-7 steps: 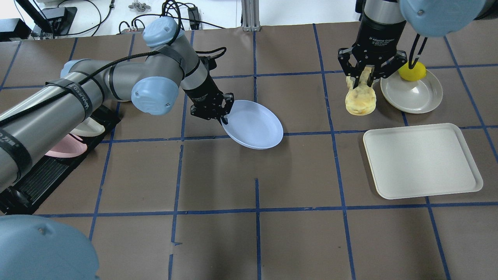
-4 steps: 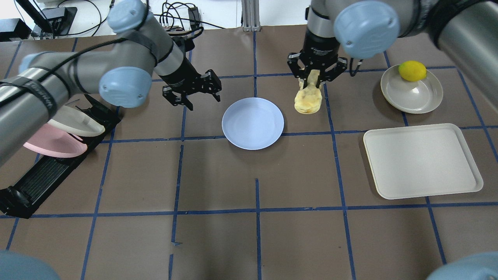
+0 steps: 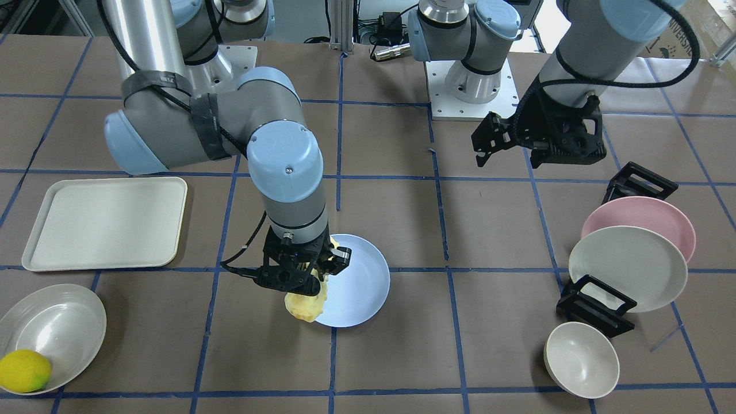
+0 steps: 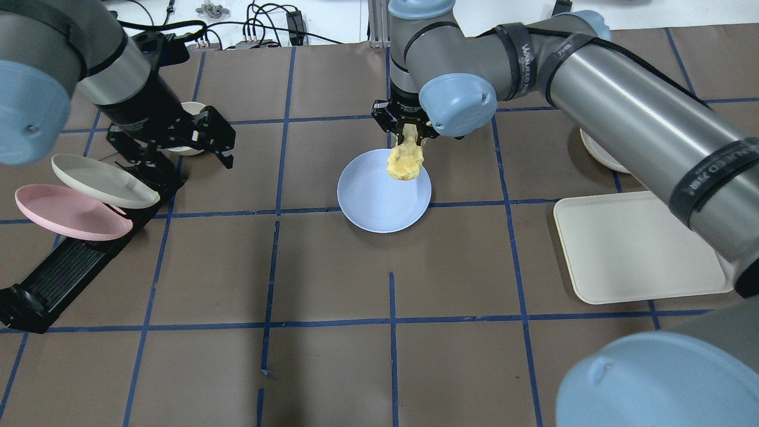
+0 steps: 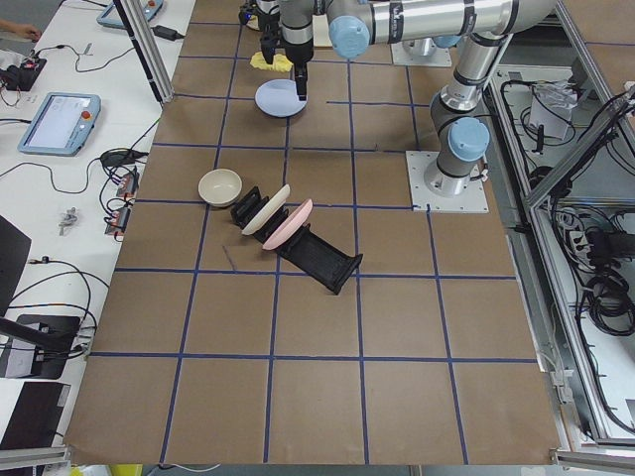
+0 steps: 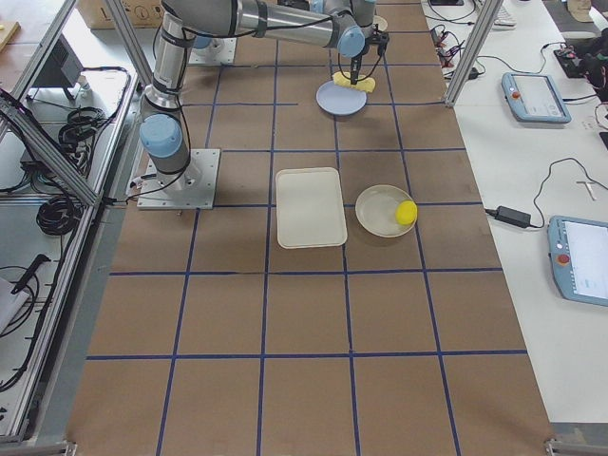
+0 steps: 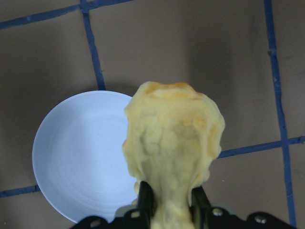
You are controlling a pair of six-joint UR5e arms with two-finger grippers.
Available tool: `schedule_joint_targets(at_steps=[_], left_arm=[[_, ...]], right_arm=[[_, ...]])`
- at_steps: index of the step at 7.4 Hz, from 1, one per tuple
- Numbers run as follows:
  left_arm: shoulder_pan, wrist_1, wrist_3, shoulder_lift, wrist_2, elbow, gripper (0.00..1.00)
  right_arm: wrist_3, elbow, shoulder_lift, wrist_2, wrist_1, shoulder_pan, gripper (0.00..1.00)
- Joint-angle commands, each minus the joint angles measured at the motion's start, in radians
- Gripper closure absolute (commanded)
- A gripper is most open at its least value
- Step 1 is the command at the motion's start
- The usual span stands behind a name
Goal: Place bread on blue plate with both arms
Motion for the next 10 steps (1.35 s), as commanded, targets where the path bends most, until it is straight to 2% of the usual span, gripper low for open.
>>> schedule_joint_targets(at_steps=[1, 3, 6, 8, 10], left_arm=[[0.000, -0.056, 0.066, 0.058, 0.058, 0.015, 0.00], [-0.049, -0.053, -0.028, 0.037, 0.047, 0.029, 0.00], [-0.114, -0.045, -0.049, -0.055, 0.061, 0.125, 0.00], [-0.112, -0.056, -0.041, -0.067, 0.087, 0.160, 0.00], [-0.111, -0.059, -0.040, -0.070, 0.087, 0.173, 0.00]], right_arm=[[0.014, 0.011, 0.046, -0.008, -0.083, 0.032, 0.37], [0.012, 0.020, 0.046, -0.013, -0.190, 0.031, 0.01], [-0.006, 0.022, 0.042, -0.031, -0.198, 0.028, 0.00], [-0.166, 0.022, 0.037, -0.127, -0.198, 0.020, 0.00], [-0.324, 0.023, -0.026, -0.130, -0.189, -0.058, 0.01]])
